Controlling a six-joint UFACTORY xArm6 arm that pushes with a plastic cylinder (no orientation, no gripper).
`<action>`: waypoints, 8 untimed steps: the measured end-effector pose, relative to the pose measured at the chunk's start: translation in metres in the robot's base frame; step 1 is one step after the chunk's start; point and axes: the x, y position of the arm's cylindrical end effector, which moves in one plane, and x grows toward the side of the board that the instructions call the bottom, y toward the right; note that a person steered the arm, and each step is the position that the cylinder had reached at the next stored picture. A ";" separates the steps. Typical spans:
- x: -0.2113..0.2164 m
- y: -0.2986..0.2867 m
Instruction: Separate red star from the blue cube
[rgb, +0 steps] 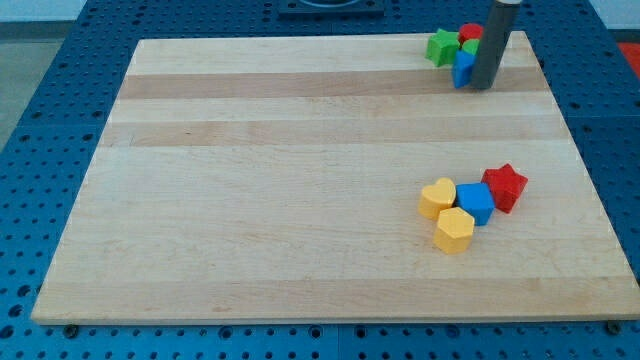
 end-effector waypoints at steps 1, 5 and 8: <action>-0.003 -0.002; 0.107 0.038; 0.191 0.071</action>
